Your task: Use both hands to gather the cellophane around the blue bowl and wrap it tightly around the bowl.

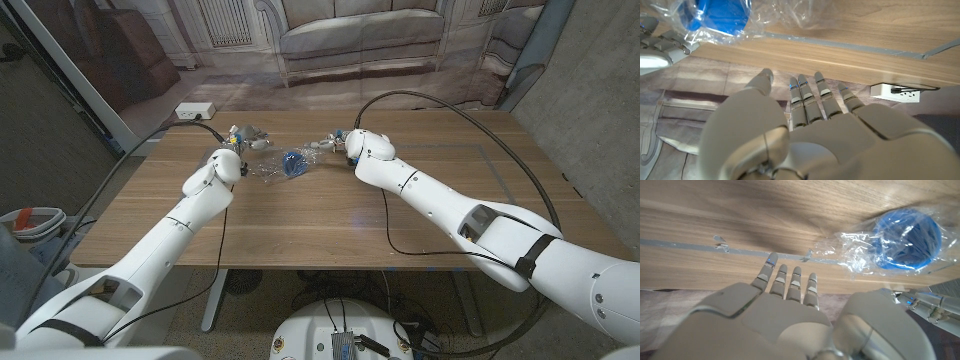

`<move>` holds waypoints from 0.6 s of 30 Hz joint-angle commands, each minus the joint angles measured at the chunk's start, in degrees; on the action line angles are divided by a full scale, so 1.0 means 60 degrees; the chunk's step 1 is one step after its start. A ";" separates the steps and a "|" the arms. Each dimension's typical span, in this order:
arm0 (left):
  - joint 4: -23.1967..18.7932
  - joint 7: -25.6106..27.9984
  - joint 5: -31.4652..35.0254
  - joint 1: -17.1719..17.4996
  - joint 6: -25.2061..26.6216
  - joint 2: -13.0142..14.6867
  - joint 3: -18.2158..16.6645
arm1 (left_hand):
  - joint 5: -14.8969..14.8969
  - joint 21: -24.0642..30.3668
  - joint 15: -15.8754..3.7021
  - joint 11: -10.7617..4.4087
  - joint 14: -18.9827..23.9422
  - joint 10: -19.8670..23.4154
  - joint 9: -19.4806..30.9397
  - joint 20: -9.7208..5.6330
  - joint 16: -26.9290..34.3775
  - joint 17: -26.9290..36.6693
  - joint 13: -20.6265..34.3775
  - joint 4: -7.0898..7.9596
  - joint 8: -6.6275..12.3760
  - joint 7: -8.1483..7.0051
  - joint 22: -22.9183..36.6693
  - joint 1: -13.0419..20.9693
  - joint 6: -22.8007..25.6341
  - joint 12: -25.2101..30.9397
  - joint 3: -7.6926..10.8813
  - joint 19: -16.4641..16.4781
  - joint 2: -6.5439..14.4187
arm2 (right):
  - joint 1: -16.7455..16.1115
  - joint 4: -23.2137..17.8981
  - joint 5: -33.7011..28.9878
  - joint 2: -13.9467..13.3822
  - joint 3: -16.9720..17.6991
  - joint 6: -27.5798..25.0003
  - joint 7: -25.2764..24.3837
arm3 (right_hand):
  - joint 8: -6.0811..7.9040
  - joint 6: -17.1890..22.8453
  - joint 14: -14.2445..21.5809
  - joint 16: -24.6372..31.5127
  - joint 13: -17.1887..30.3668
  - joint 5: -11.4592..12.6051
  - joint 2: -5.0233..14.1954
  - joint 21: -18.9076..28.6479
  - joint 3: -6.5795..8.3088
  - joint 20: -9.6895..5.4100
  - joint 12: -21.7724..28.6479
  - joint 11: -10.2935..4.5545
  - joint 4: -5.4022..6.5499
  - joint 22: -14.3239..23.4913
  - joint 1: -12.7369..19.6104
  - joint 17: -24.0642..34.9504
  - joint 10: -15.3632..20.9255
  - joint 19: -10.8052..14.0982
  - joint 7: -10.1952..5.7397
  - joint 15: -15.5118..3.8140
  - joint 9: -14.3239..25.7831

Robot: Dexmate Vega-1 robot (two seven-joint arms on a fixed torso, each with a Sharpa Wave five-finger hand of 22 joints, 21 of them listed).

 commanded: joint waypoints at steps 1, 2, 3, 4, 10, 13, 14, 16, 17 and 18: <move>-0.0858 0.0082 -0.1330 0.0945 -0.0551 -0.0361 -0.1218 | -0.0034 0.0124 0.0079 0.0071 -0.0069 -0.0091 0.0035 0.0030 0.0094 0.0052 0.0041 0.0349 0.0053 0.0101 0.0057 -0.0418 -0.0094 0.0098 -0.0140 0.0023 0.0115 | -0.1552 -0.1473 0.1125 -0.0510 0.1518 0.1167 -0.1539 | 0.0087 0.0206 0.0127 0.0134 0.0027 0.0057 0.0044 -0.0048 -0.0059 -0.0348 0.0111 0.0020 0.0026 -0.0001 -0.0069 -0.0064 0.0241 0.0177 0.0004 -0.0173 0.0005; -0.0930 0.0071 -0.1496 0.1046 -0.0683 -0.0408 -0.1328 | -0.0035 0.0127 0.0077 0.0098 -0.0059 -0.0088 0.0033 0.0008 0.0101 0.0052 0.0041 0.0382 0.0056 0.0111 0.0057 -0.0465 -0.0097 0.0103 -0.0160 0.0025 0.0120 | -0.1681 -0.1564 0.1238 -0.0547 0.1644 0.1316 -0.1670 | 0.0102 0.0251 0.0187 0.0156 0.0026 0.0059 0.0051 -0.0063 -0.0062 -0.0410 0.0126 0.0022 0.0028 -0.0002 -0.0076 -0.0084 0.0278 0.0214 0.0000 -0.0202 0.0004; -0.1017 0.0071 -0.1636 0.1142 -0.0754 -0.0466 -0.1428 | -0.0033 0.0125 0.0128 0.0156 -0.0098 -0.0141 0.0032 0.0080 0.0090 0.0053 0.0040 0.0439 0.0037 0.0168 0.0058 -0.0537 -0.0165 0.0090 -0.0184 0.0011 0.0146 | -0.1796 -0.1659 0.1335 -0.0585 0.1754 0.1423 -0.1771 | 0.0105 0.0263 0.0212 0.0164 0.0025 0.0061 0.0051 -0.0072 -0.0065 -0.0432 0.0149 -0.0002 0.0027 -0.0002 -0.0079 -0.0099 0.0335 0.0244 0.0006 -0.0202 0.0003; -0.1151 0.0087 -0.1740 0.1229 -0.0659 -0.0556 -0.1518 | -0.0033 0.0130 0.0084 0.0119 -0.0068 -0.0109 0.0032 0.0021 0.0104 0.0052 0.0040 0.0470 0.0063 0.0126 0.0058 -0.0579 -0.0113 0.0108 -0.0199 0.0018 0.0157 | -0.1908 -0.1747 0.1457 -0.0633 0.1876 0.1569 -0.1849 | 0.0107 0.0272 0.0237 0.0171 0.0025 0.0062 0.0052 -0.0077 -0.0066 -0.0448 0.0162 -0.0017 0.0025 -0.0002 -0.0078 -0.0109 0.0366 0.0265 0.0004 -0.0204 0.0002; -0.1831 0.0097 -0.2563 0.1854 -0.0650 -0.1033 -0.2152 | -0.0034 0.0059 -0.0021 0.0147 -0.0176 -0.0191 0.0012 -0.0250 0.0068 0.0016 0.0029 0.0686 0.0089 0.0097 0.0050 -0.0938 -0.0148 0.0116 -0.0386 -0.0220 0.0087 | -0.2566 -0.2098 0.2411 -0.1040 0.2668 0.2756 -0.2028 | 0.0127 0.0350 0.0333 0.0198 0.0023 0.0067 0.0071 -0.0117 -0.0077 -0.0573 0.0218 -0.0022 0.0035 -0.0003 -0.0106 -0.0161 0.0513 0.0376 0.0027 -0.0222 -0.0001; -0.2134 0.0029 -0.2992 0.2148 -0.0703 -0.1249 -0.2448 | -0.0032 0.0017 -0.0063 0.0154 -0.0364 -0.0360 0.0001 -0.0304 0.0005 -0.0005 0.0021 0.0731 0.0051 0.0088 0.0043 -0.1060 -0.0286 0.0070 -0.0480 -0.0377 -0.0018 | -0.2965 -0.2264 0.2938 -0.1238 0.3093 0.3445 -0.2111 | 0.0125 0.0386 0.0411 0.0217 0.0019 0.0068 0.0093 -0.0179 -0.0098 -0.0861 0.0262 0.0081 0.0062 -0.0008 -0.0175 -0.0212 0.0643 0.0477 0.0100 -0.0288 -0.0005; -0.2202 0.0042 -0.3107 0.2250 -0.0806 -0.1320 -0.2529 | -0.0031 0.0002 -0.0071 0.0156 -0.0412 -0.0382 0.0000 -0.0308 -0.0008 -0.0009 0.0020 0.0740 0.0030 0.0103 0.0042 -0.1085 -0.0356 0.0068 -0.0498 -0.0429 -0.0035 | -0.3086 -0.2325 0.3080 -0.1300 0.3212 0.3624 -0.2129 | 0.0130 0.0409 0.0432 0.0223 0.0018 0.0067 0.0102 -0.0196 -0.0106 -0.0928 0.0263 0.0082 0.0075 -0.0009 -0.0202 -0.0225 0.0652 0.0510 0.0162 -0.0334 -0.0006; -0.2247 0.0059 -0.3361 0.2441 -0.1162 -0.1465 -0.2687 | -0.0025 -0.0028 -0.0029 0.0258 -0.0625 -0.0614 -0.0004 -0.0280 -0.0055 -0.0016 0.0016 0.0787 -0.0013 0.0182 0.0038 -0.1190 -0.0550 0.0013 -0.0565 -0.0570 -0.0088 | -0.3320 -0.2490 0.3276 -0.1409 0.3409 0.3827 -0.2192 | 0.0127 0.0423 0.0477 0.0234 0.0014 0.0065 0.0114 -0.0215 -0.0118 -0.1016 0.0268 0.0115 0.0092 -0.0012 -0.0244 -0.0246 0.0681 0.0594 0.0226 -0.0383 -0.0008; -0.2184 0.0021 -0.3568 0.2580 -0.1670 -0.1531 -0.2800 | -0.0021 -0.0025 -0.0035 0.0235 -0.0726 -0.0773 -0.0008 -0.0310 -0.0053 -0.0023 0.0013 0.0819 -0.0052 0.0102 0.0034 -0.1282 -0.0766 0.0001 -0.0634 -0.0636 -0.0159 | -0.3574 -0.2690 0.3384 -0.1475 0.3587 0.3947 -0.2342 | 0.0134 0.0452 0.0491 0.0237 0.0013 0.0064 0.0124 -0.0227 -0.0123 -0.1050 0.0276 0.0139 0.0103 -0.0013 -0.0266 -0.0255 0.0708 0.0626 0.0269 -0.0408 -0.0009; -0.2159 -0.0022 -0.3662 0.2633 -0.1884 -0.1544 -0.2847 | -0.0021 -0.0019 -0.0069 0.0215 -0.0802 -0.0815 -0.0010 -0.0341 -0.0066 -0.0026 0.0011 0.0826 -0.0071 0.0066 0.0031 -0.1315 -0.0873 0.0004 -0.0665 -0.0647 -0.0198 | -0.3708 -0.2795 0.3479 -0.1481 0.3690 0.3974 -0.2414 | 0.0128 0.0442 0.0498 0.0238 0.0012 0.0063 0.0130 -0.0232 -0.0125 -0.1067 0.0279 0.0144 0.0108 -0.0014 -0.0278 -0.0258 0.0720 0.0643 0.0286 -0.0412 -0.0010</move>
